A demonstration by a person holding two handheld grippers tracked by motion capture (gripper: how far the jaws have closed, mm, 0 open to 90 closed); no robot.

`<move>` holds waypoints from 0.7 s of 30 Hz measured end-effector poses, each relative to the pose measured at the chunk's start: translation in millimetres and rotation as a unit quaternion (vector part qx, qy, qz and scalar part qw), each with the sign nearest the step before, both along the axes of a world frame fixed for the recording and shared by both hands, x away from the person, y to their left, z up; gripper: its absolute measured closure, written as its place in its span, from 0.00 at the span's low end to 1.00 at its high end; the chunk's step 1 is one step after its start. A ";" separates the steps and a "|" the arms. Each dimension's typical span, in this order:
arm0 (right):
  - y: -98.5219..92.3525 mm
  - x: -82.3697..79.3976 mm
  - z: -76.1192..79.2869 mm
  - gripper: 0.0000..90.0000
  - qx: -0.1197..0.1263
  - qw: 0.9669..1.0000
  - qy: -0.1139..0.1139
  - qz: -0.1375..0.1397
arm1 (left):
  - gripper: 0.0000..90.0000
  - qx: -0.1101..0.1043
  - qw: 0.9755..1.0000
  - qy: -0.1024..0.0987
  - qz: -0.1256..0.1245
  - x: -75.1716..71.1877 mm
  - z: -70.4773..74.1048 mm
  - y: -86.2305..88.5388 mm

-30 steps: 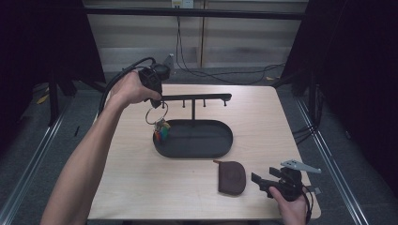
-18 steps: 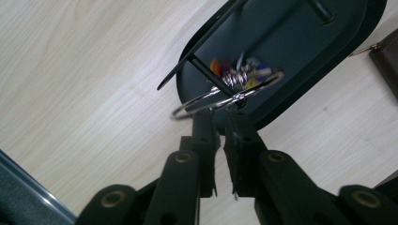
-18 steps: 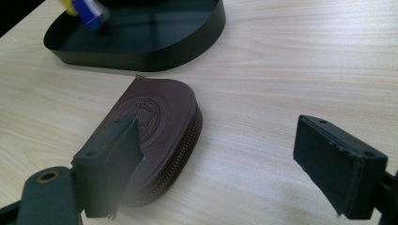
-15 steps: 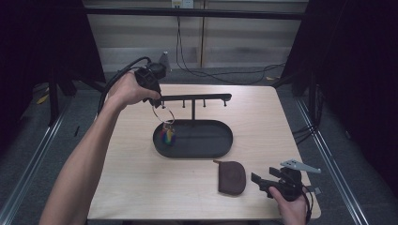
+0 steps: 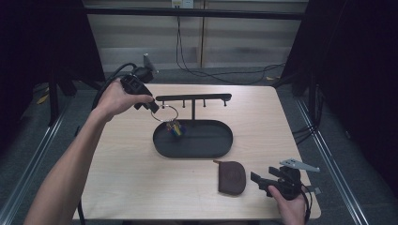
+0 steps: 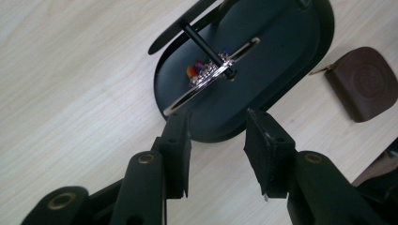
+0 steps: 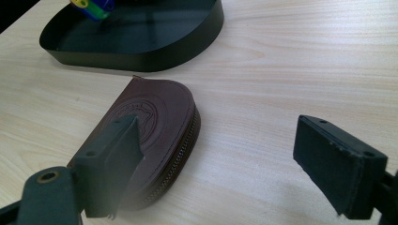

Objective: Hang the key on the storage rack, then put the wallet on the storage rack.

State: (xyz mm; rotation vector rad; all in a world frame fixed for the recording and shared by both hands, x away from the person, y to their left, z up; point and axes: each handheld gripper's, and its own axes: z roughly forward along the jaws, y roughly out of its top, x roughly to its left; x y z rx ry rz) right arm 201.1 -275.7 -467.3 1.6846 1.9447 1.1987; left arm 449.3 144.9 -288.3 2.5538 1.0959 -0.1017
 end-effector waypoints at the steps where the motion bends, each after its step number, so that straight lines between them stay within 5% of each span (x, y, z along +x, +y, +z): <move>1: -0.1 0.0 0.0 0.17 0.000 1.000 -0.001 0.000 | 0.69 -0.005 1.000 0.003 0.000 -1.1 -0.4 1.1; 10: -0.5 -0.9 0.1 0.18 -0.002 1.000 -0.001 -0.001 | 0.55 -0.067 0.998 -0.011 0.002 -14.8 -7.9 9.6; 21: 2.2 -0.4 0.2 0.18 -0.003 1.000 0.000 0.004 | 0.40 -0.085 0.995 -0.053 0.003 -36.3 -26.3 21.1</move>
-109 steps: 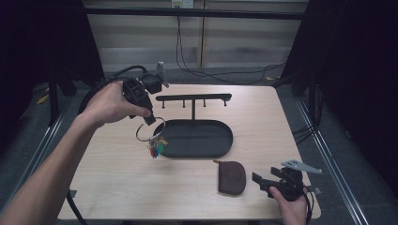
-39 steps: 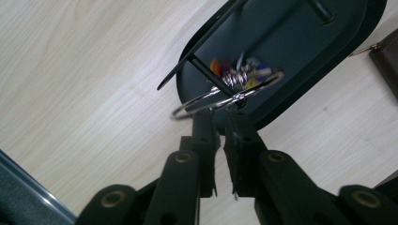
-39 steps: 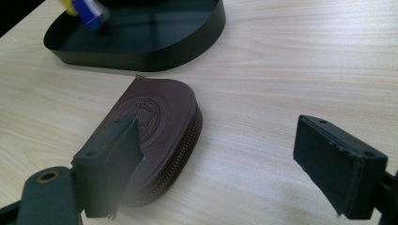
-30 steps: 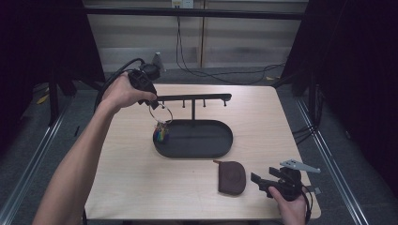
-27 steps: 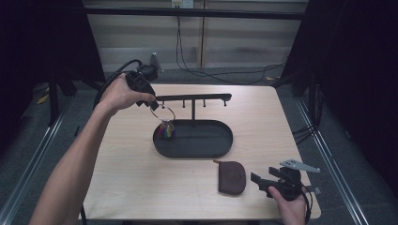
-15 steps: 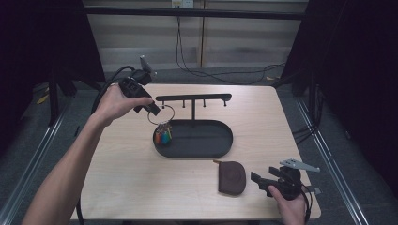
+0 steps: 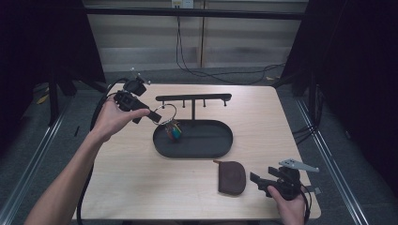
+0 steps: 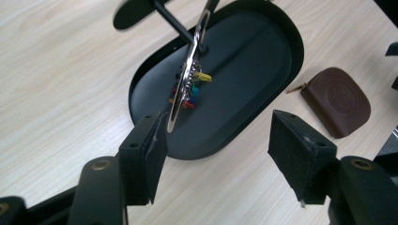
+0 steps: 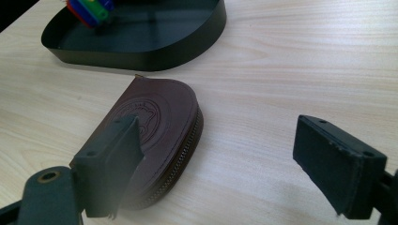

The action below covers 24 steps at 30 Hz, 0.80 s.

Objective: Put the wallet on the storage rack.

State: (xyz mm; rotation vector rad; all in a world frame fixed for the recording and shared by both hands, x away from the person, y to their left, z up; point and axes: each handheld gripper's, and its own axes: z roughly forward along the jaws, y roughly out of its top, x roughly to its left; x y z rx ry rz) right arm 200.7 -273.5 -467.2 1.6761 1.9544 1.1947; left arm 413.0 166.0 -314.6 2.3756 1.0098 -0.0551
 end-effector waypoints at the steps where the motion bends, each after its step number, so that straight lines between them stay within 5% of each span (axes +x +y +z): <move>1: 0.0 0.0 0.0 0.18 0.000 1.000 0.000 0.000 | 0.39 0.000 1.000 0.000 0.000 0.0 0.0 0.0; 11: -3.1 -2.2 0.4 0.18 0.001 1.000 -0.001 -0.007 | 0.28 -0.037 0.999 -0.012 0.000 -25.4 -22.9 17.0; 20: -1.8 -1.7 -0.1 0.18 0.000 1.000 0.000 -0.006 | 0.21 -0.088 0.996 -0.028 0.019 -51.6 -44.6 29.2; 24: -2.2 -1.5 -0.4 0.18 -0.001 1.000 0.002 -0.009 | 0.20 -0.082 0.996 -0.029 0.011 -61.5 -54.9 32.9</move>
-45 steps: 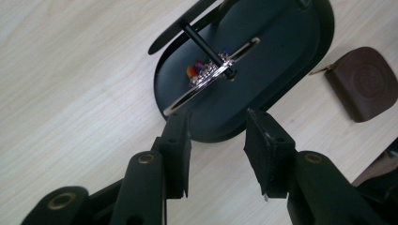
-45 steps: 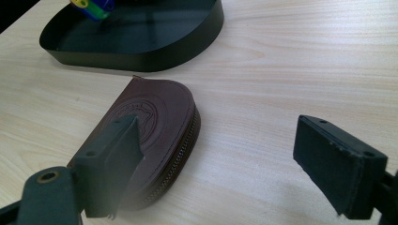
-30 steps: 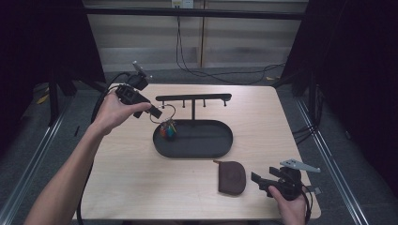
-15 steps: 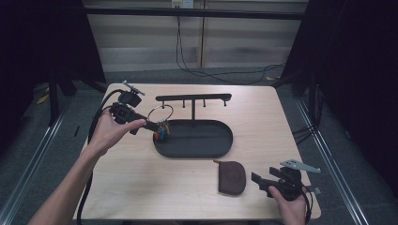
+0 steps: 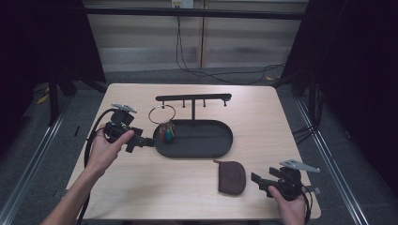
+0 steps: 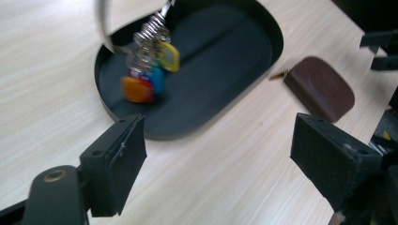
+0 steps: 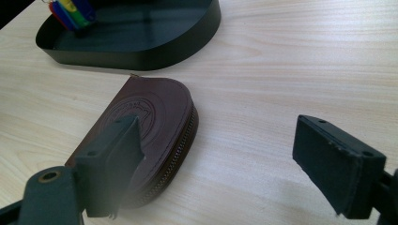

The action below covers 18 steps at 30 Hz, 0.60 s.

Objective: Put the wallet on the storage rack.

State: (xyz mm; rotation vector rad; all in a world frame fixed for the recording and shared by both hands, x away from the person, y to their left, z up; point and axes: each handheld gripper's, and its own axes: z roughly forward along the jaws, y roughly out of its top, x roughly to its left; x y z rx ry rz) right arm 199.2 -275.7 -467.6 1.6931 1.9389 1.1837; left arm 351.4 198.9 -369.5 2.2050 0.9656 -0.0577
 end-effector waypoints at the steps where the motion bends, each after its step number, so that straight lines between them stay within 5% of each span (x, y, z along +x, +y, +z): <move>1: 0.1 0.2 -0.1 0.18 -0.001 1.000 0.000 0.001 | 0.20 0.003 1.000 0.001 -0.001 -3.2 -2.2 0.5; 6: 0.8 -0.2 0.1 0.18 0.000 1.000 0.000 0.003 | 0.18 -0.014 1.000 -0.014 -0.021 -25.9 -15.1 7.9; 8: 1.8 -0.6 -0.2 0.18 0.000 1.000 0.002 0.005 | 0.18 0.001 1.000 -0.016 -0.017 -34.1 -21.6 10.8; 18: 3.9 -0.2 0.3 0.18 -0.006 1.000 0.003 0.005 | 0.18 -0.008 0.999 -0.040 0.017 -57.9 -58.5 36.8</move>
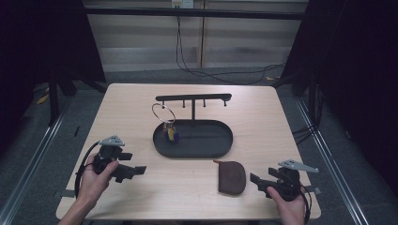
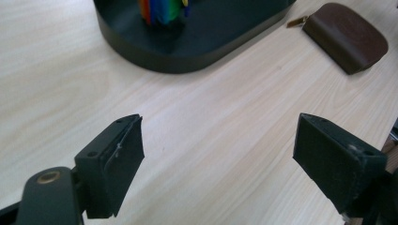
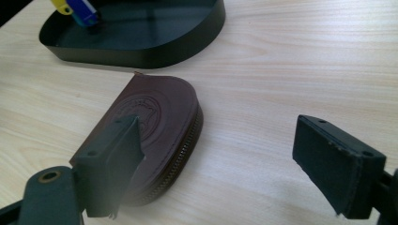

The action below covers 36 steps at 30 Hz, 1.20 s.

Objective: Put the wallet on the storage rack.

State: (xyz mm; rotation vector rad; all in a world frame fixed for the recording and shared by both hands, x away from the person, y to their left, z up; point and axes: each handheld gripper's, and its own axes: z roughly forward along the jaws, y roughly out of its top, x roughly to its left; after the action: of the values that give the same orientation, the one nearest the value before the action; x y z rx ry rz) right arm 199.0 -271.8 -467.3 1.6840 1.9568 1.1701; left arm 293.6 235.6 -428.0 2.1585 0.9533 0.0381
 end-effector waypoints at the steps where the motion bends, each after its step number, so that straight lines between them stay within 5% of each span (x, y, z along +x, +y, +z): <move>1: 0.0 0.0 0.0 0.18 0.000 1.000 0.000 0.000 | 0.18 -0.006 1.000 0.001 0.003 -2.4 -3.4 2.3; 9: 8.6 -1.5 0.3 0.24 -0.019 1.000 -0.001 -0.002 | 0.18 -0.028 0.999 -0.006 0.034 -23.0 -18.7 18.9; 19: 22.4 -0.5 17.5 0.32 -0.022 1.000 -0.001 0.022 | 0.19 -0.056 0.998 0.006 0.017 -49.2 -28.9 18.6; 24: 31.7 7.7 26.7 0.34 -0.024 0.999 0.003 0.026 | 0.20 -0.048 0.999 0.018 -0.007 -52.1 -39.0 8.6; 32: 39.6 24.3 32.6 0.38 -0.037 0.997 0.059 0.020 | 0.21 -0.049 0.999 0.012 -0.017 -49.9 -38.3 9.1; 36: 40.2 42.3 33.3 0.35 -0.035 0.990 0.134 0.038 | 0.21 -0.055 0.998 0.008 -0.017 -50.3 -36.0 11.8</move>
State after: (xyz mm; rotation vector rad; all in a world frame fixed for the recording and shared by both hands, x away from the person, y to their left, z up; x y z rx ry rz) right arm 241.3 -231.6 -434.1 1.8241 2.2102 0.9253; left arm 243.3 247.4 -464.0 2.0767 0.9062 -0.0484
